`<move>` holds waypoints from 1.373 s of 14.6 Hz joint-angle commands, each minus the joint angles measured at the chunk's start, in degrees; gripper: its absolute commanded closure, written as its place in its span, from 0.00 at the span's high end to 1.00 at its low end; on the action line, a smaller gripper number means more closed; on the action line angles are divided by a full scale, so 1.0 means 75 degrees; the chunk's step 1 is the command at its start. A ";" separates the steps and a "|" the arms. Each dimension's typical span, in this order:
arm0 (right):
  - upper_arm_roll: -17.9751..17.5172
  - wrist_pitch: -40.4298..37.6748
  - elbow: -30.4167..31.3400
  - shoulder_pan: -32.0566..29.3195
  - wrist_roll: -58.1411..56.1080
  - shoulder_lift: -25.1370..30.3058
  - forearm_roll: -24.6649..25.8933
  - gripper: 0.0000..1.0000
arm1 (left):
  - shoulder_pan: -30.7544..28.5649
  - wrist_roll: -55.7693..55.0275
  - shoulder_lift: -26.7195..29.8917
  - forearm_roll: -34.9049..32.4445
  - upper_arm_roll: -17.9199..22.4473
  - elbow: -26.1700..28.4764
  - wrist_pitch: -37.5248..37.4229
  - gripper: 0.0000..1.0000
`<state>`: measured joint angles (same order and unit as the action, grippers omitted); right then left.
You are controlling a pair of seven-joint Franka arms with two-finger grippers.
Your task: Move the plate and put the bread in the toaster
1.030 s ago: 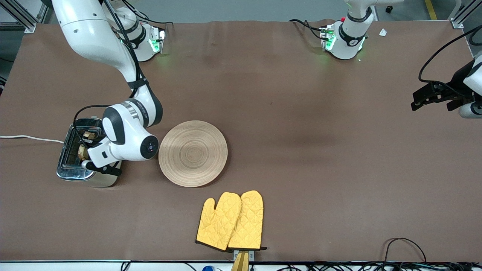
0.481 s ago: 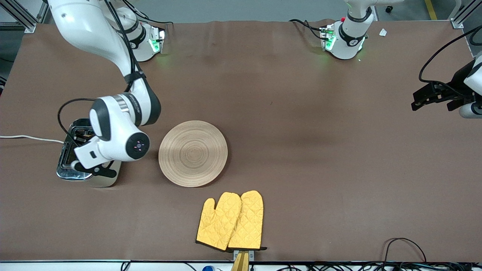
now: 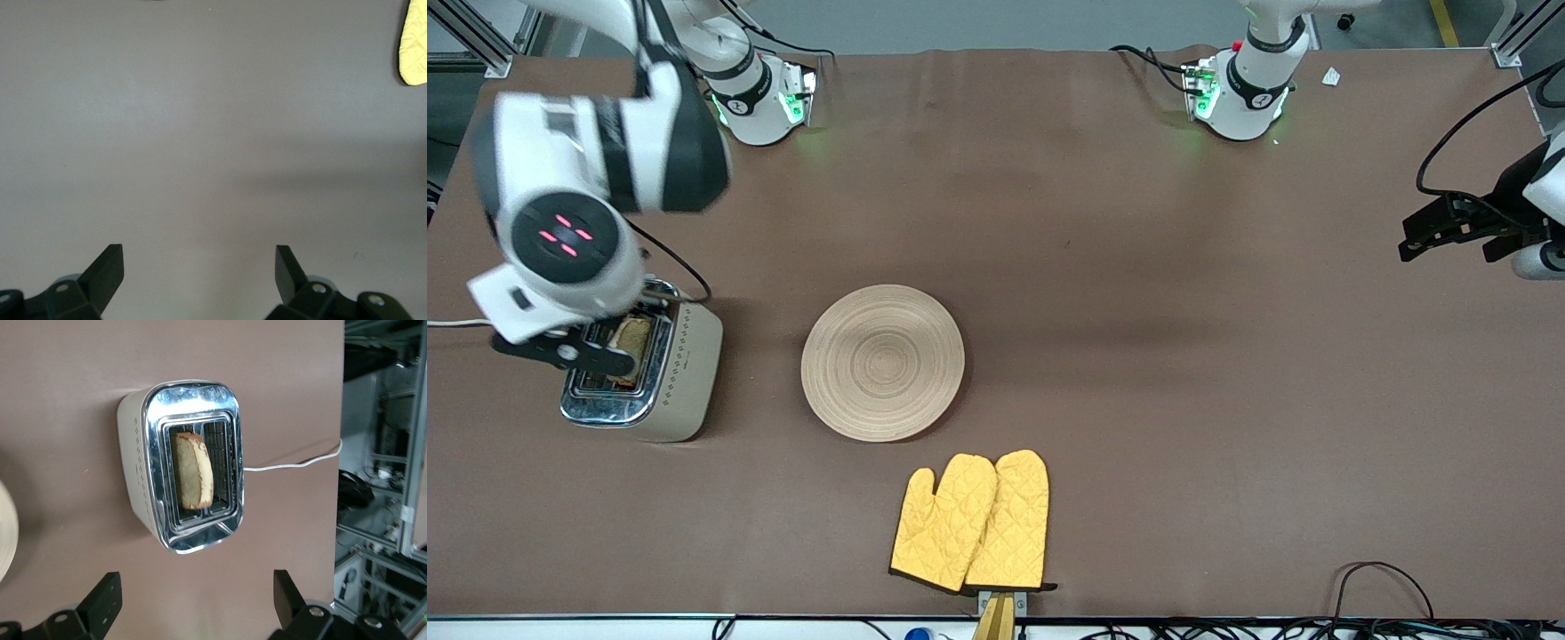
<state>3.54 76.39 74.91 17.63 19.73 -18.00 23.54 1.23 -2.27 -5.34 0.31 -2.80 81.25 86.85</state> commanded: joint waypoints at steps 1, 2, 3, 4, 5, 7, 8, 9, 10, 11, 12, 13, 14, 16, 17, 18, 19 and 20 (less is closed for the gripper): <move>-0.0061 0.0022 0.0242 -0.0637 -0.0707 0.0793 -0.0990 1.00 | -0.0012 -0.0025 -0.0003 -0.0053 0.0010 -0.0040 0.0021 1.00; -0.0050 0.0034 0.0242 -0.0953 -0.1220 0.0911 -0.1470 1.00 | 0.0000 -0.0025 -0.0003 -0.0053 0.0010 -0.0040 0.0021 1.00; -0.0061 0.0046 0.0219 -0.1258 -0.1851 0.0924 -0.1812 1.00 | -0.0012 -0.0025 -0.0003 -0.0053 0.0010 -0.0040 0.0021 1.00; -0.0038 0.0057 0.0219 -0.1389 -0.2252 0.0947 -0.1885 1.00 | -0.0012 -0.0025 -0.0003 -0.0053 0.0010 -0.0040 0.0033 1.00; -0.0049 0.0069 0.0219 -0.1564 -0.2384 0.1017 -0.1909 1.00 | -0.0012 -0.0025 -0.0003 -0.0053 0.0010 -0.0040 0.0033 1.00; -0.0061 0.0081 0.0219 -0.1741 -0.2699 0.1239 -0.2002 1.00 | -0.0012 -0.0014 -0.0003 -0.0053 0.0010 -0.0040 0.0045 1.00; -0.0061 0.0092 0.0265 -0.1800 -0.2759 0.1426 -0.2119 1.00 | -0.0012 -0.0014 -0.0003 -0.0053 0.0010 -0.0040 0.0045 1.00; -0.0050 0.0093 0.0289 -0.1997 -0.2795 0.1602 -0.2421 1.00 | -0.0012 -0.0014 -0.0003 -0.0053 0.0010 -0.0040 0.0045 1.00; -0.0061 0.0093 0.0301 -0.2231 -0.2957 0.1650 -0.2680 1.00 | -0.0012 -0.0014 -0.0003 -0.0053 0.0010 -0.0040 0.0056 1.00; -0.0061 0.0127 0.0301 -0.2419 -0.3319 0.1650 -0.2845 1.00 | -0.0012 -0.0014 -0.0003 -0.0065 0.0010 -0.0040 0.0056 1.00; -0.0061 0.0197 0.0347 -0.2503 -0.3554 0.1662 -0.2893 1.00 | -0.0012 -0.0014 -0.0003 -0.0065 0.0010 -0.0040 0.0056 1.00; -0.0061 0.0210 0.0383 -0.2503 -0.3603 0.1732 -0.2893 1.00 | -0.0012 -0.0014 -0.0003 -0.0053 0.0010 -0.0040 0.0056 1.00; -0.0061 0.0210 0.0511 -0.2503 -0.3604 0.1883 -0.2893 1.00 | -0.0012 -0.0014 -0.0003 -0.0053 0.0010 -0.0040 0.0056 1.00; -0.0073 0.0385 0.0897 -0.2515 -0.3604 0.2234 -0.2905 1.00 | -0.0012 -0.0014 -0.0003 -0.0053 0.0010 -0.0040 0.0056 1.00; -0.0085 0.0501 0.1084 -0.2515 -0.3604 0.2387 -0.2916 1.00 | -0.0012 -0.0014 -0.0003 -0.0053 0.0010 -0.0040 0.0056 1.00; -0.0096 0.0688 0.1353 -0.2527 -0.3580 0.2551 -0.2963 1.00 | -0.0012 -0.0014 -0.0003 -0.0065 0.0010 -0.0040 0.0056 1.00; -0.0073 0.0899 0.1623 -0.2538 -0.3569 0.2727 -0.3242 1.00 | -0.0023 0.0010 -0.0003 -0.0065 0.0010 -0.0040 0.0068 1.00; -0.0061 0.1040 0.1915 -0.2539 -0.3476 0.2949 -0.3384 1.00 | -0.0024 0.0022 -0.0003 -0.0065 0.0010 -0.0040 0.0057 1.00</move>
<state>3.53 80.81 81.68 -0.54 -6.77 -1.53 0.99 1.19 -2.27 -5.34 0.31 -2.74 81.25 86.97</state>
